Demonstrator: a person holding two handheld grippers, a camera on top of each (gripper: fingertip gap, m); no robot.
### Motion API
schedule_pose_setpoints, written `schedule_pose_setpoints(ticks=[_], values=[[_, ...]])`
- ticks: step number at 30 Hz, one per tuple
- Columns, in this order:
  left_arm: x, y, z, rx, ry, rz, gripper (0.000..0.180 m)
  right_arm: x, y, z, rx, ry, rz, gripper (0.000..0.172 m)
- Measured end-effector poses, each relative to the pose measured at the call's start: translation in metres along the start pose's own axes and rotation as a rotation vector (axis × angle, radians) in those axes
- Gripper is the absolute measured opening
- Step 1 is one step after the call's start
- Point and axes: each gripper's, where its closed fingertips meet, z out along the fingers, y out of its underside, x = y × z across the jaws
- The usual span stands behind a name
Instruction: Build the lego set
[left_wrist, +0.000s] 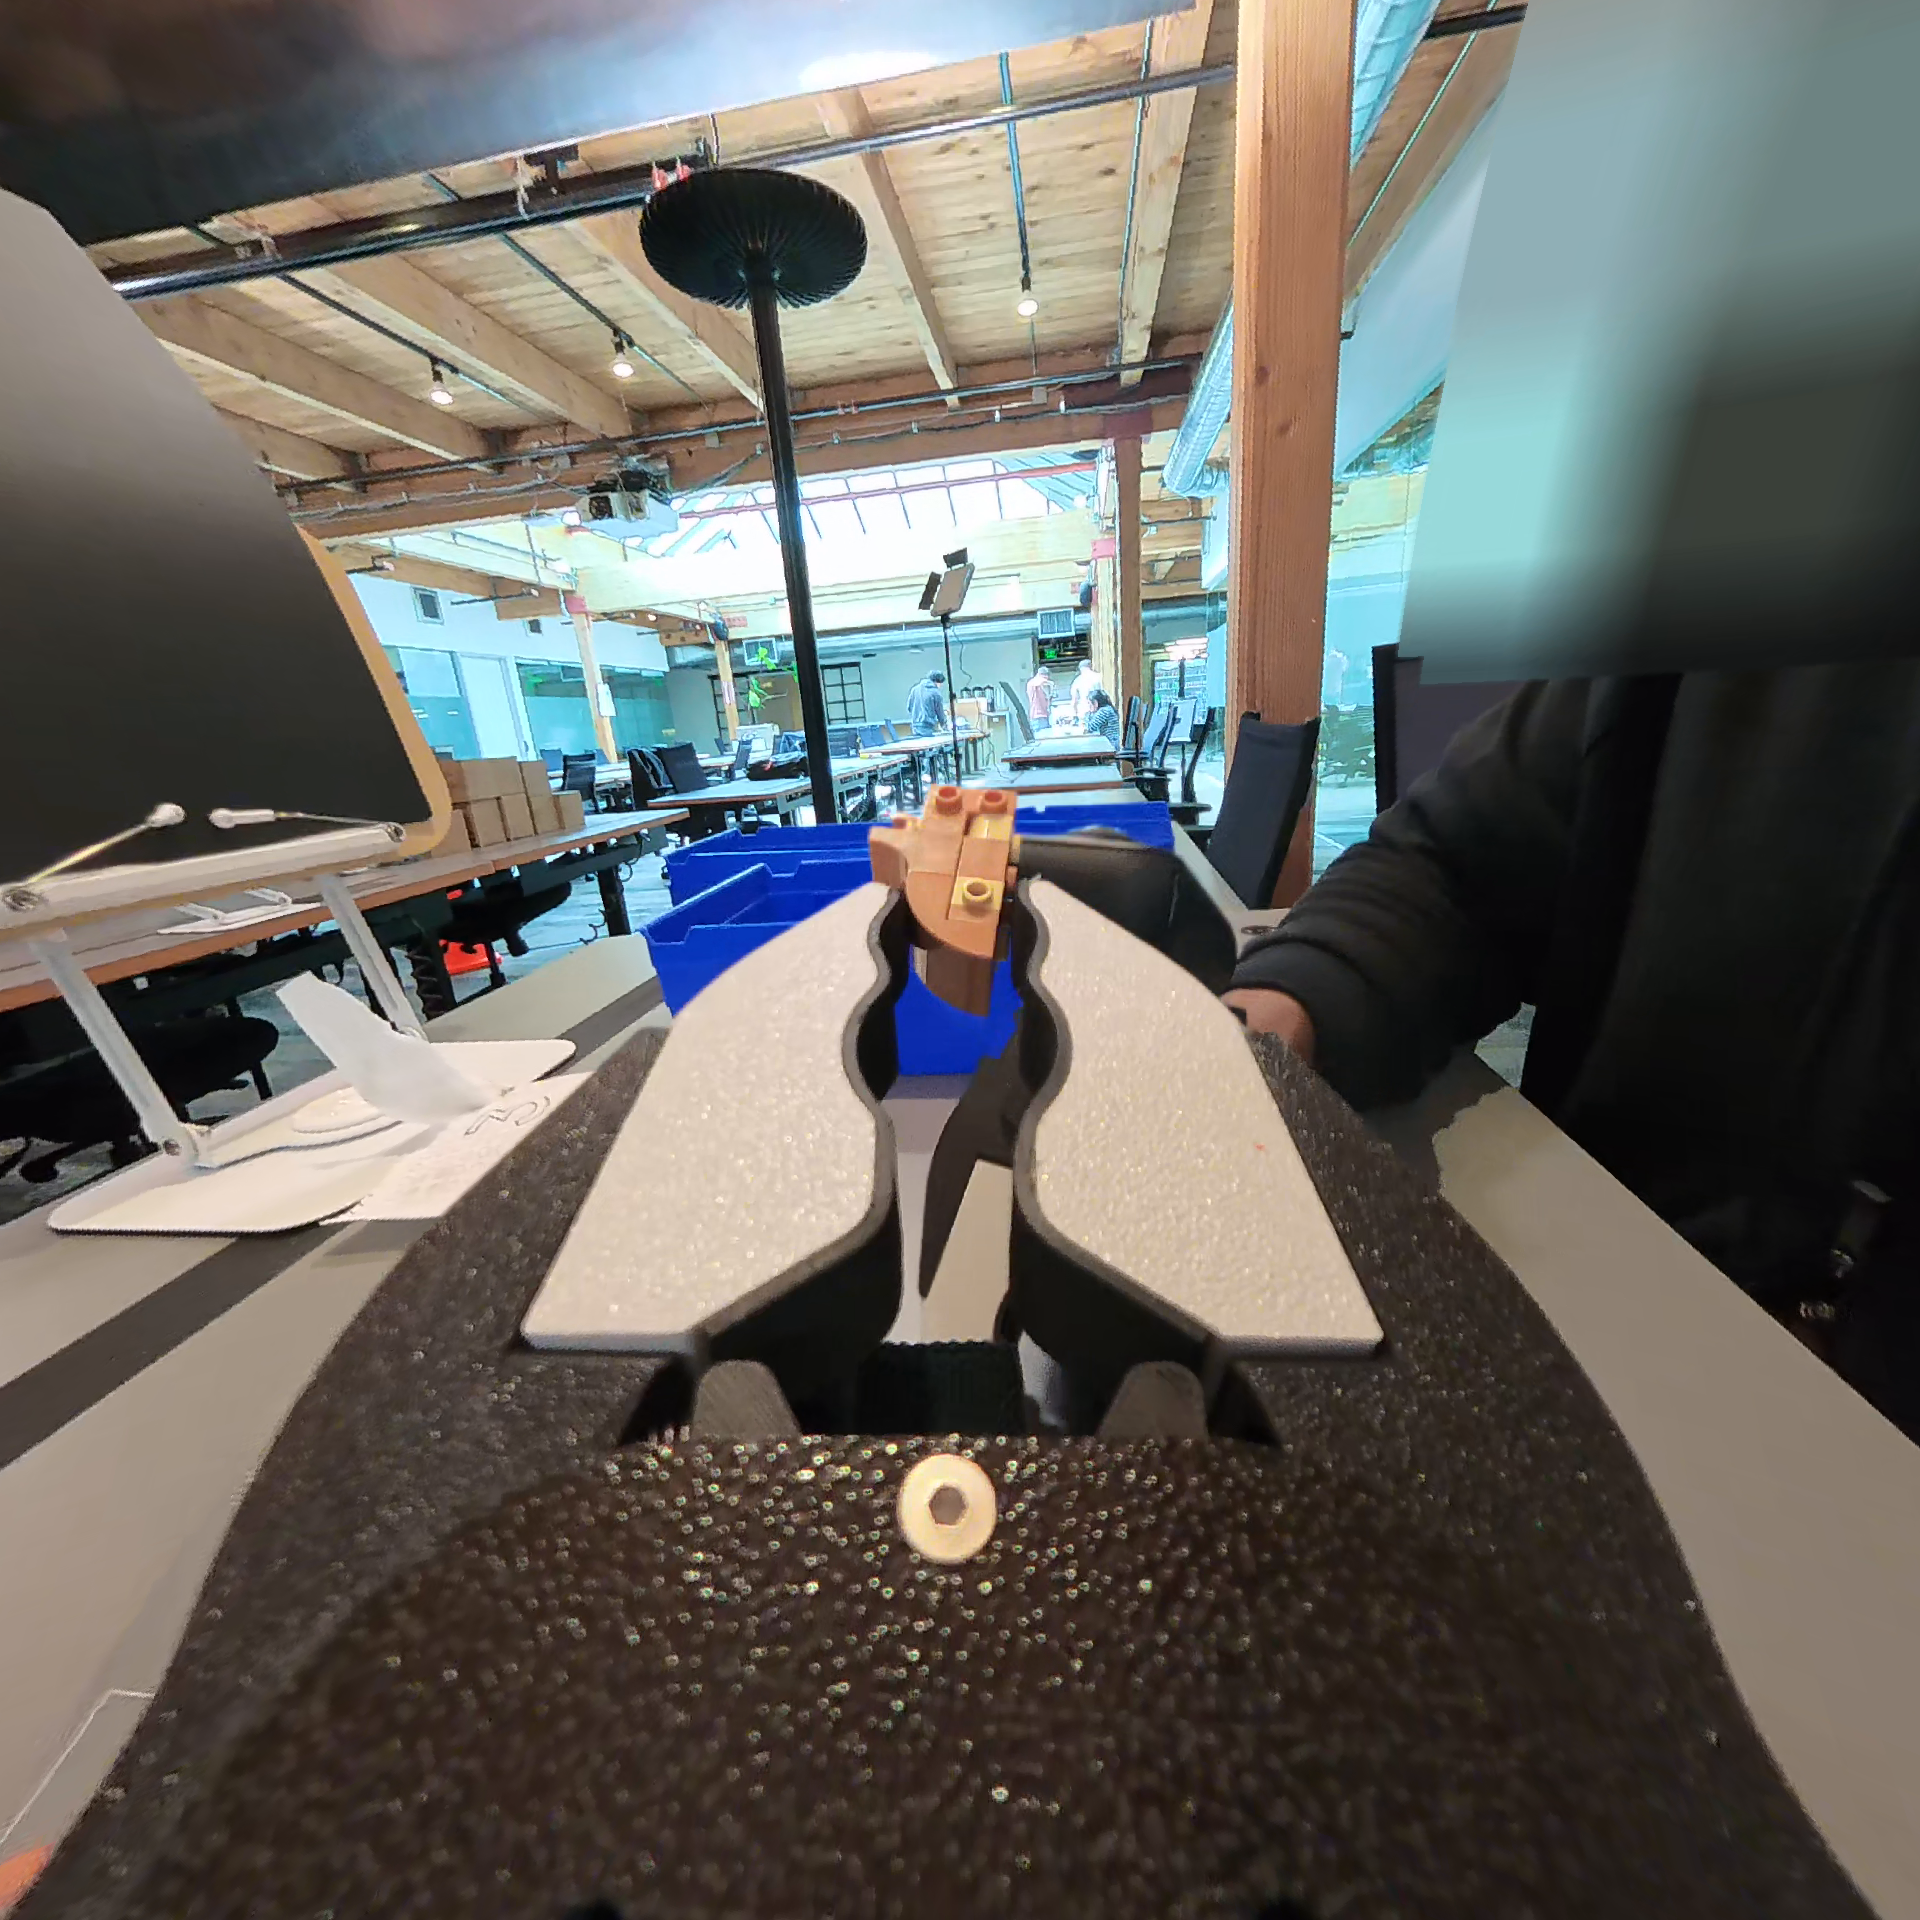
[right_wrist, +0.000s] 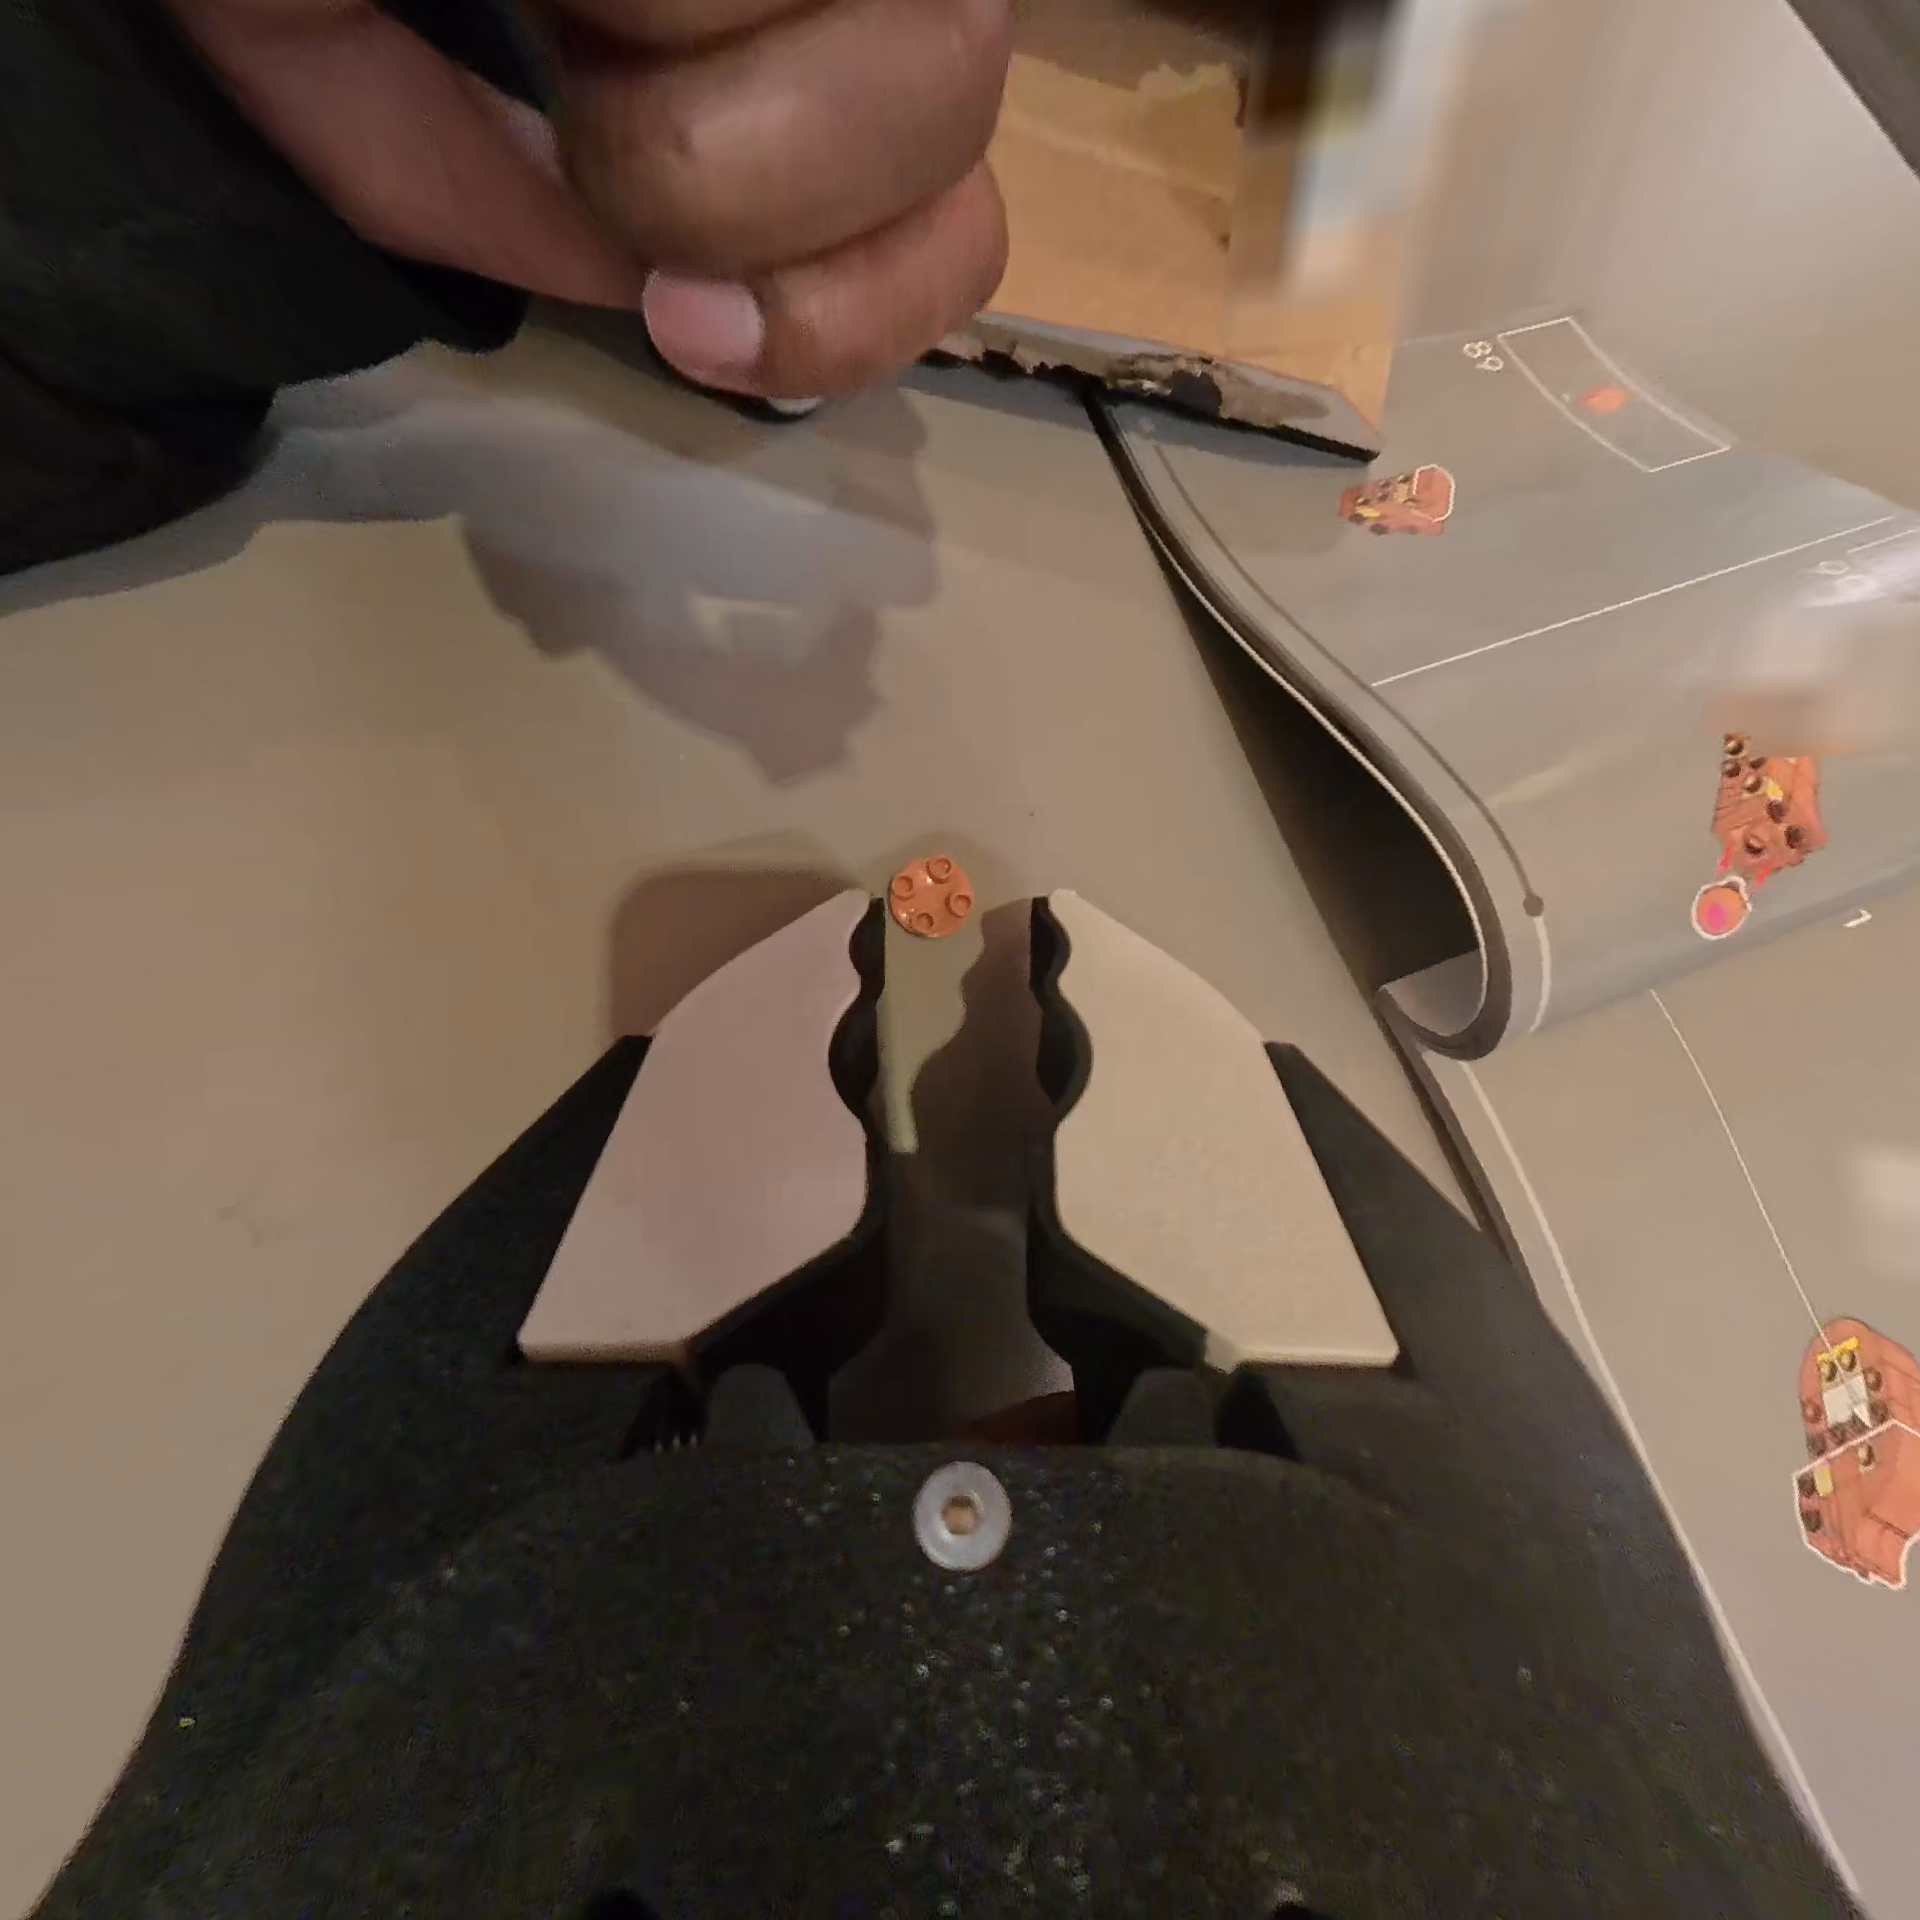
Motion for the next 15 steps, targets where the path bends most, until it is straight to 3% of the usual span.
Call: schedule_pose_setpoints(ticks=[5, 9, 15], values=[[0.0, -0.006, -0.001, 0.019, -0.003, 0.006, 0.018, 0.0, 0.002, 0.005, -0.028, 0.009, -0.03, 0.023], [-0.004, -0.005, -0.003, 0.026, -0.025, -0.002, 0.018, 0.0, 0.0, 0.006, -0.018, 0.022, -0.047, 0.004], [-0.011, -0.003, -0.005, 0.03, -0.094, -0.006, 0.018, 0.001, -0.002, -0.002, 0.031, 0.037, -0.049, 0.004]])
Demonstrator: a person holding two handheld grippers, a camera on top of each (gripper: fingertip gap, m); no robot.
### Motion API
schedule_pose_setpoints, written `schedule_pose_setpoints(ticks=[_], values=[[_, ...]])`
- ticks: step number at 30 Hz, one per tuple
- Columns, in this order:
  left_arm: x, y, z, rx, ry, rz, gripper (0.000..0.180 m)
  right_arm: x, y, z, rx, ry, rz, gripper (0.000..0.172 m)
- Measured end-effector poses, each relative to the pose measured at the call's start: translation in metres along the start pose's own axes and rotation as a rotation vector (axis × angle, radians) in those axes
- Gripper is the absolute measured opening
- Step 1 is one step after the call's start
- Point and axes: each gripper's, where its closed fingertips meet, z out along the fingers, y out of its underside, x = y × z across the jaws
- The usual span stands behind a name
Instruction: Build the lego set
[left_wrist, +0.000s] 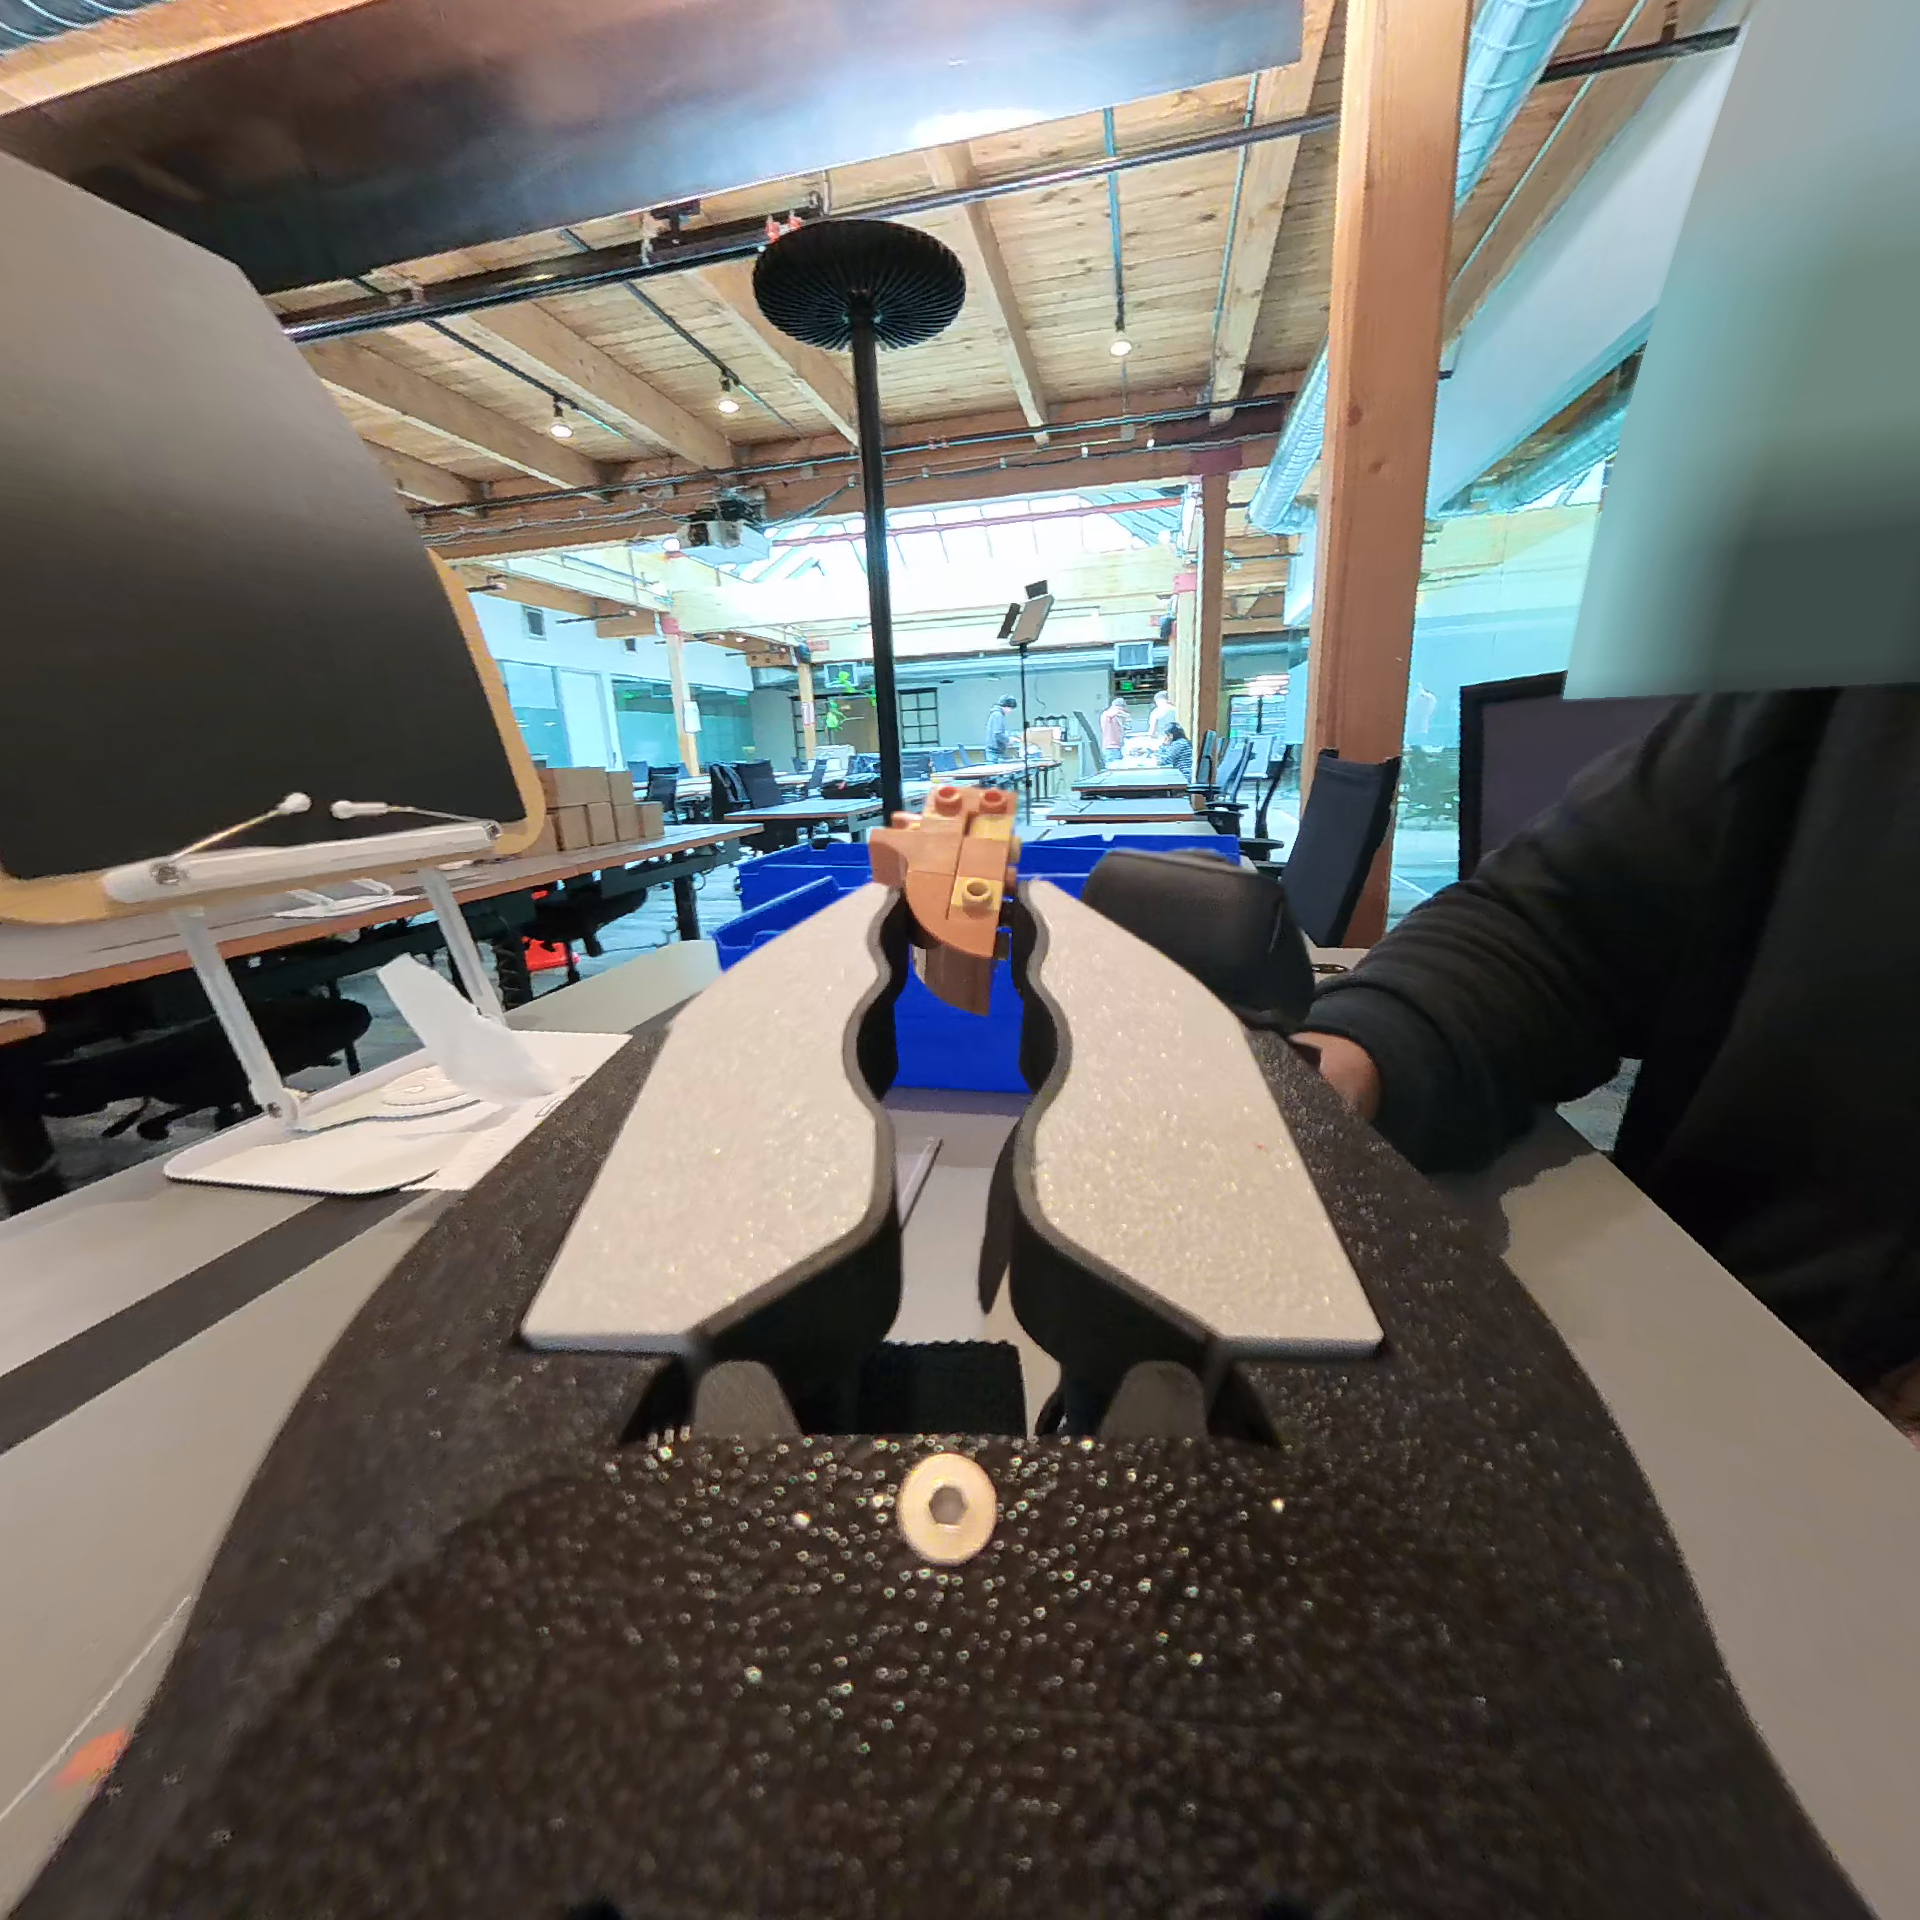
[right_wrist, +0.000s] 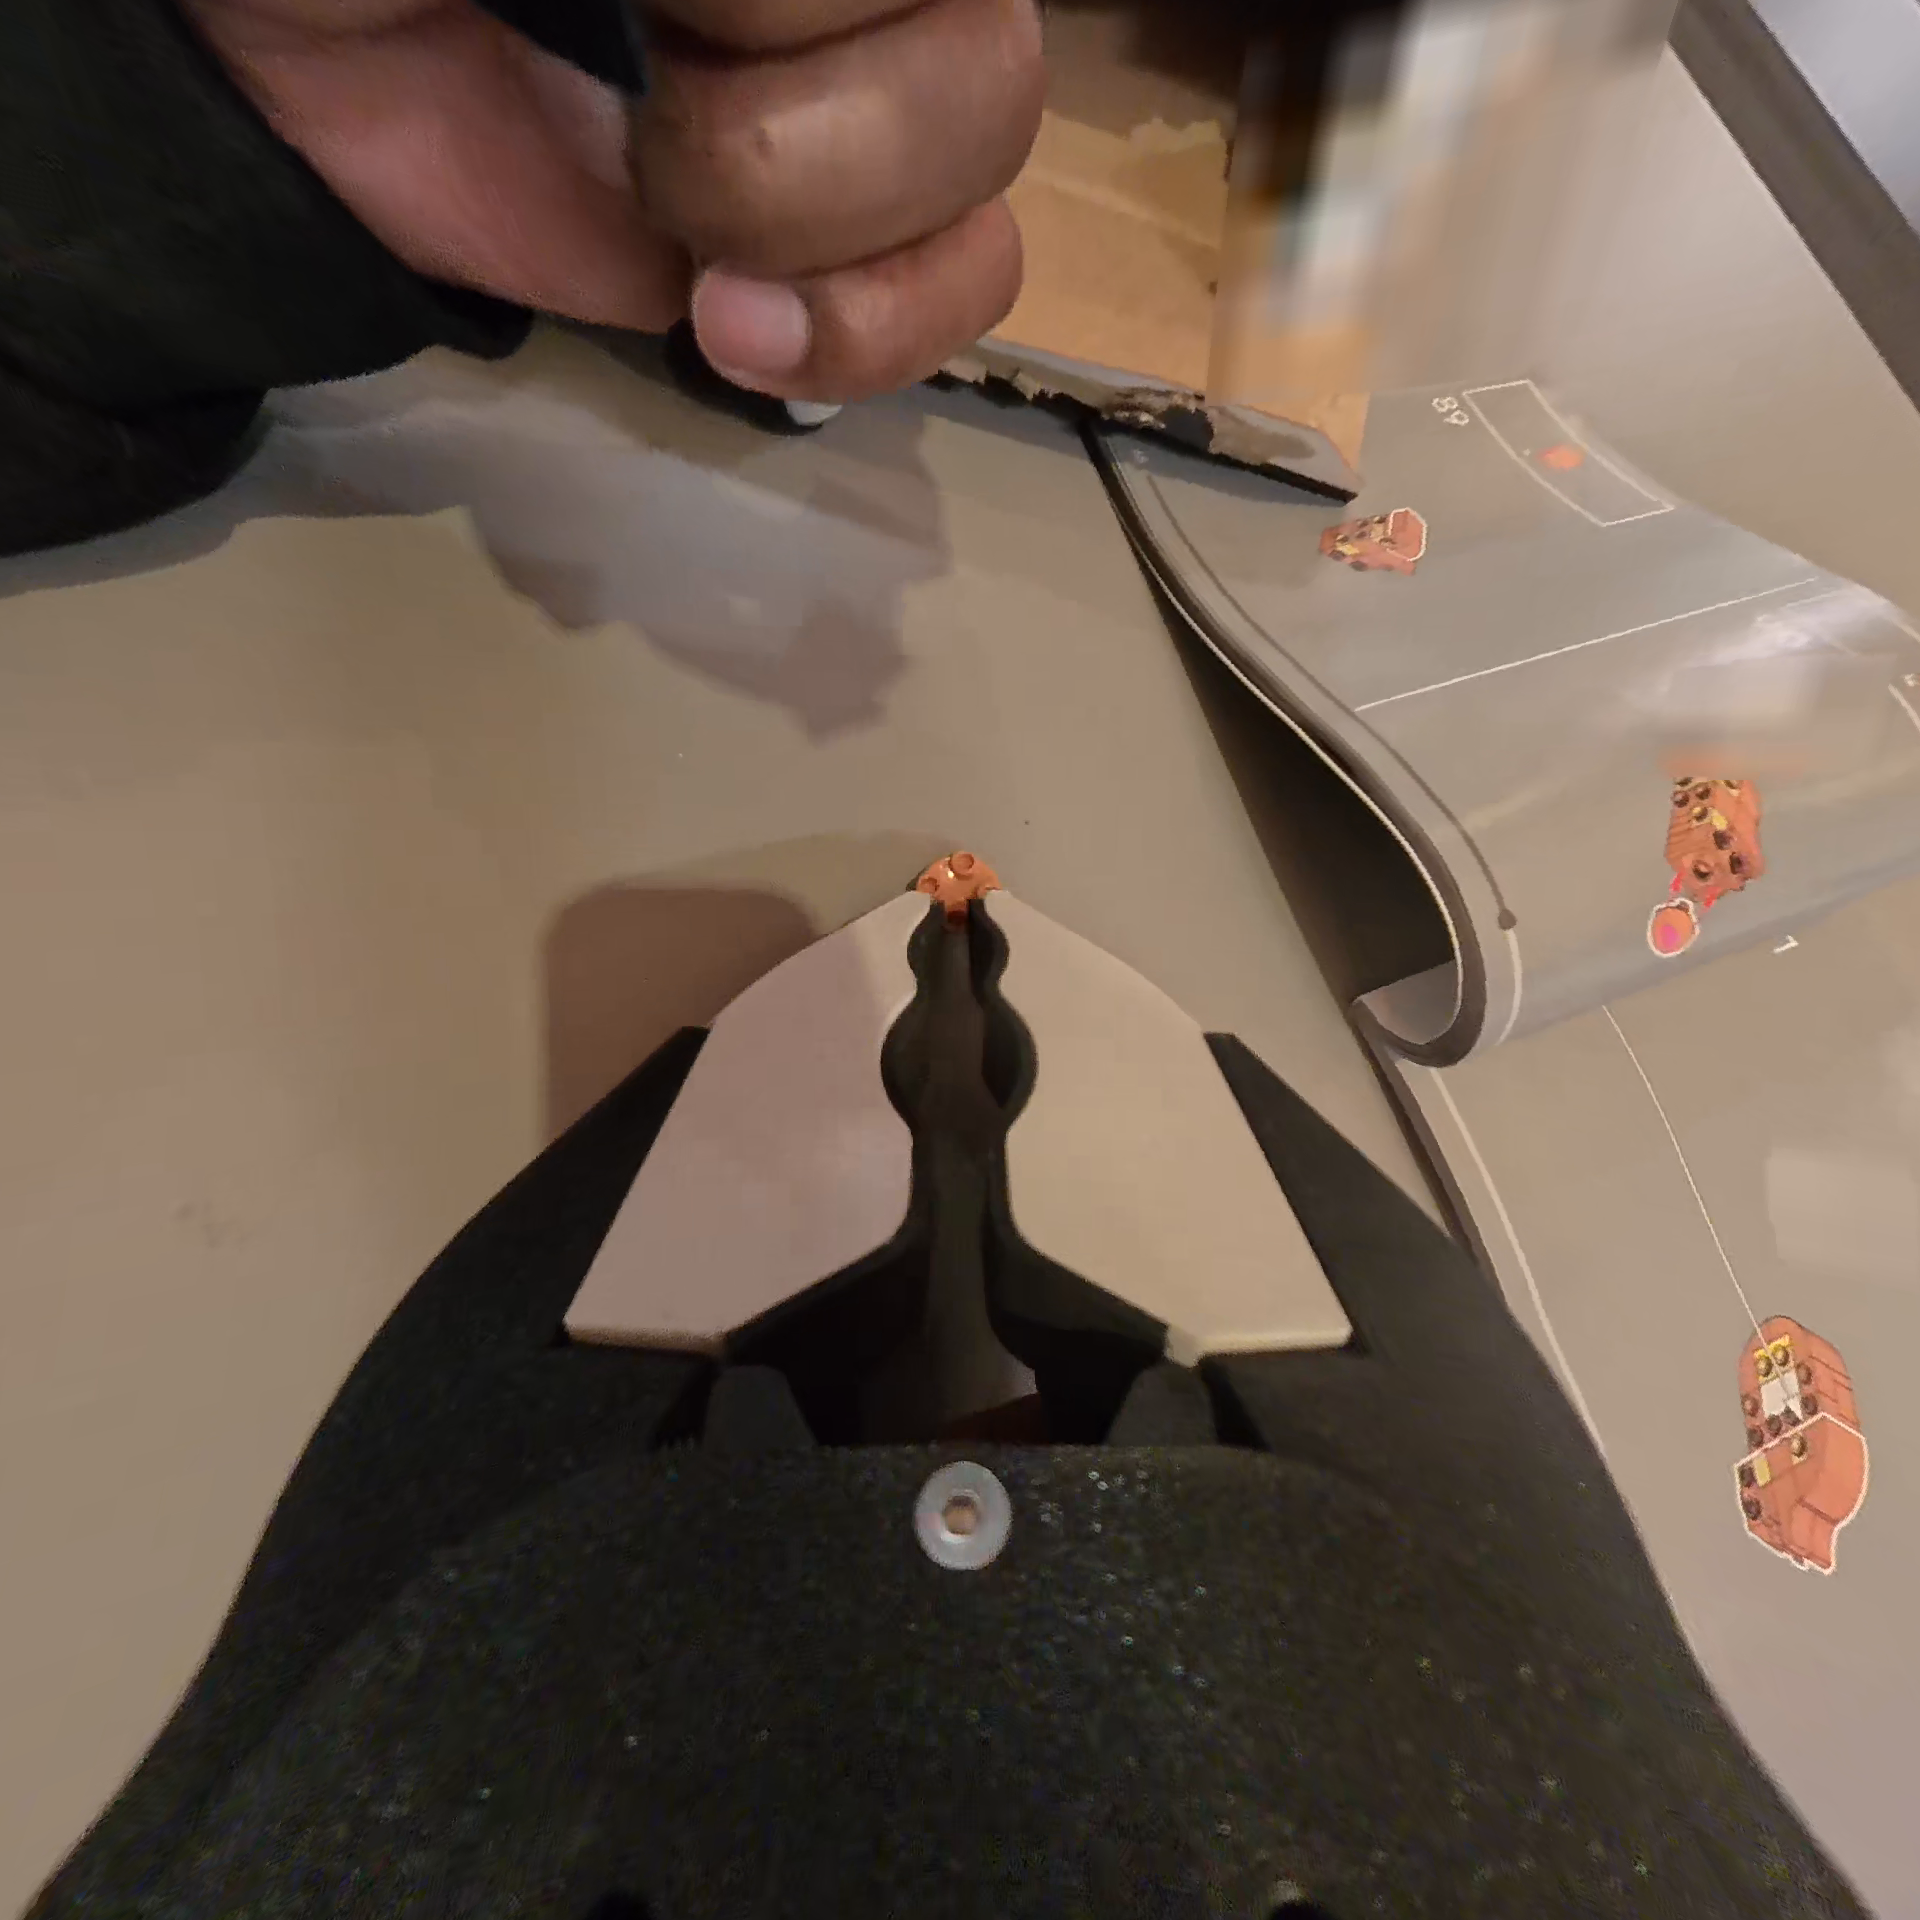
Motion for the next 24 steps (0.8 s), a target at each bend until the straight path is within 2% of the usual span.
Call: schedule_pose_setpoints(ticks=[5, 13, 16, 19, 21, 24], values=[[-0.001, 0.02, 0.002, -0.081, -0.058, 0.019, 0.018, 0.004, 0.006, -0.024, 0.049, 0.042, -0.022, 0.004], [0.002, 0.052, 0.014, -0.154, -0.028, -0.022, 0.018, 0.009, 0.03, -0.085, 0.133, 0.199, -0.125, 0.004], [0.007, 0.059, 0.027, -0.132, -0.003, -0.065, 0.018, 0.018, 0.035, -0.102, 0.154, 0.231, -0.138, 0.004], [0.013, 0.05, 0.043, -0.026, 0.014, -0.123, 0.018, 0.031, 0.036, -0.119, 0.209, 0.258, -0.123, 0.004], [0.02, 0.051, 0.053, 0.0, 0.02, -0.143, 0.018, 0.033, 0.041, -0.126, 0.235, 0.229, -0.097, 0.004], [0.032, 0.059, 0.068, -0.025, 0.036, -0.155, 0.018, 0.022, 0.06, -0.127, 0.168, 0.131, -0.115, 0.004]])
